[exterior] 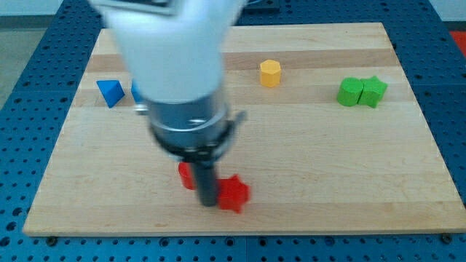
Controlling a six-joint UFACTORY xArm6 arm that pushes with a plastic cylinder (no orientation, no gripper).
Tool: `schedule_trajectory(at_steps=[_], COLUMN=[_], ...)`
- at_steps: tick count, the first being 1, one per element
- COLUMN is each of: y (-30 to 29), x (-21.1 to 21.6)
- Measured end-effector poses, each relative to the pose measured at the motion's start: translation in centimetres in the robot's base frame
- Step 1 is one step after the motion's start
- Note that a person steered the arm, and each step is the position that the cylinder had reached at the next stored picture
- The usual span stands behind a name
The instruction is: Push the red star into the red circle
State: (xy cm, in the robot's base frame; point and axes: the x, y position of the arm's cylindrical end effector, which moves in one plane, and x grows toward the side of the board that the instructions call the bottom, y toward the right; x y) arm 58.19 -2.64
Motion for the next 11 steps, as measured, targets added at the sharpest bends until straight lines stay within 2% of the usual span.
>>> schedule_trajectory(at_steps=[1, 2, 3, 4, 5, 6, 7, 8, 9, 10, 11], y=[3.8, 6.4, 4.9, 11.7, 15.7, 9.9, 3.4, 1.4, 9.3, 11.2, 5.1], x=[-1.5, -7.0, -12.7, -9.4, -1.5, 1.3, -0.3, -2.0, -1.4, -5.1, -6.0])
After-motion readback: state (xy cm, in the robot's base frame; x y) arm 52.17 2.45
